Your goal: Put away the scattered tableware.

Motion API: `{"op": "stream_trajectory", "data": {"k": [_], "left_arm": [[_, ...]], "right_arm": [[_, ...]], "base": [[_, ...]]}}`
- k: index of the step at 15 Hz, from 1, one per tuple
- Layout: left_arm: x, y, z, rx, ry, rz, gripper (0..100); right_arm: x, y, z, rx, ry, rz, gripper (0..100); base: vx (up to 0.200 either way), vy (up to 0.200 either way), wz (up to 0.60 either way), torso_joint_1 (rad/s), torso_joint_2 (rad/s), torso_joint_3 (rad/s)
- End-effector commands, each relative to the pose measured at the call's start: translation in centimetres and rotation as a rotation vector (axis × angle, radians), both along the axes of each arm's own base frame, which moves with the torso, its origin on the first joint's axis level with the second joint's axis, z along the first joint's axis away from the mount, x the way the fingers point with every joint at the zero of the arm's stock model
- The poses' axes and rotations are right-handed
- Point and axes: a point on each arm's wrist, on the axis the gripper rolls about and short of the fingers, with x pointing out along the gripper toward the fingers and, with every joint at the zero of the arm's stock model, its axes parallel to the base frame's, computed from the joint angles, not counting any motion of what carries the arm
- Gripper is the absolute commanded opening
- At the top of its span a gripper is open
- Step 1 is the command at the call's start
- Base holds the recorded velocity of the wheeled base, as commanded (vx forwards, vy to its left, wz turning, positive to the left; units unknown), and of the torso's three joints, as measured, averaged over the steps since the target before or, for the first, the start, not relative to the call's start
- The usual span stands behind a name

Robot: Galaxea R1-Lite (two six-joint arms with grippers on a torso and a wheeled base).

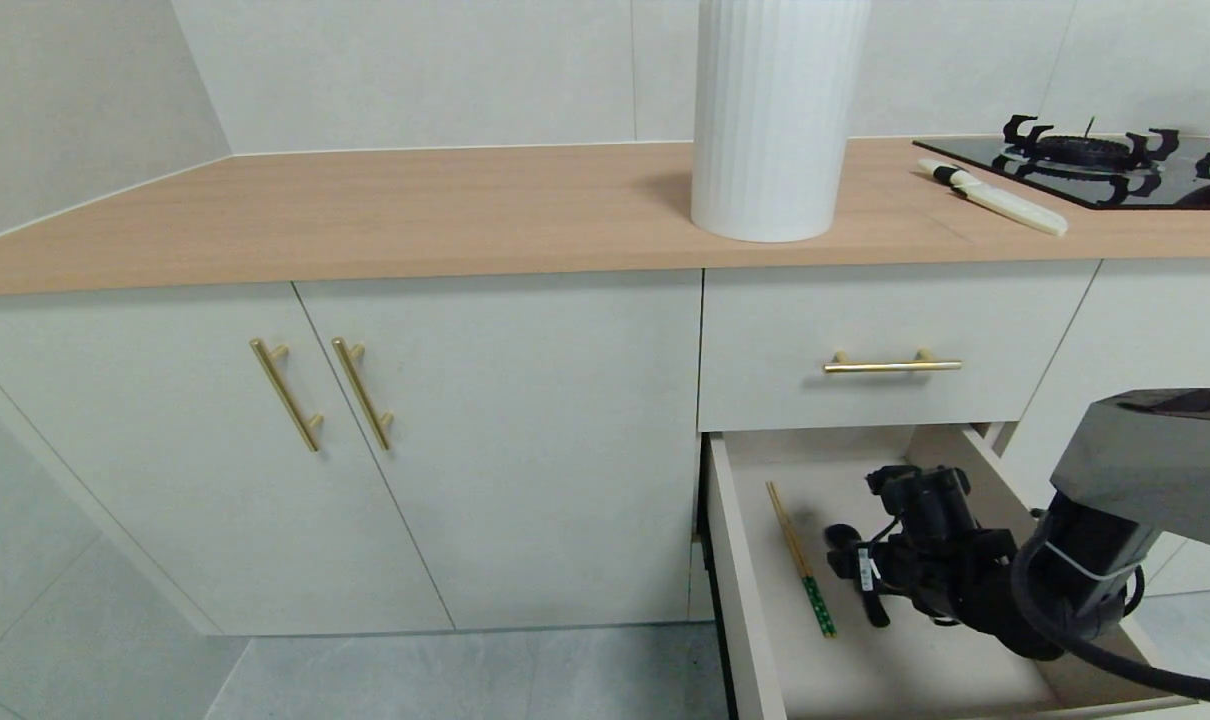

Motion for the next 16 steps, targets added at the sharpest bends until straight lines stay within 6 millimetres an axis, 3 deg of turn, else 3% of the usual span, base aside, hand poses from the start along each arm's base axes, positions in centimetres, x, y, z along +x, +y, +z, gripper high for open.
{"op": "stream_trajectory", "data": {"k": [1,2,7,10,13,16], "left_arm": [[0.0,0.0,0.0,0.000,0.000,0.000,100],[0.0,0.0,0.0,0.000,0.000,0.000,100],[0.0,0.0,0.0,0.017,0.001,-0.001,100],[0.0,0.0,0.0,0.004,0.000,-0.001,100],[0.0,0.0,0.0,0.004,0.000,-0.001,100],[0.0,0.0,0.0,0.006,0.001,-0.001,100]], "right_arm": [[-0.6,-0.2,2.3,0.017,-0.046,0.001,100],[-1.3,-0.3,3.2,0.019,-0.061,0.008,100],[-5.6,-1.6,12.0,0.061,-0.073,0.060,100],[-8.3,-1.6,15.0,0.075,-0.017,0.121,100],[-11.0,-1.3,16.3,0.029,0.111,0.171,100],[-12.1,-1.2,16.8,0.011,0.155,0.195,100]], "base": [[0.000,0.000,0.00,0.000,0.00,0.000],[0.000,0.000,0.00,0.000,0.00,0.000],[0.000,0.000,0.00,0.000,0.00,0.000],[0.000,0.000,0.00,0.000,0.00,0.000],[0.000,0.000,0.00,0.000,0.00,0.000],[0.000,0.000,0.00,0.000,0.00,0.000]]}}
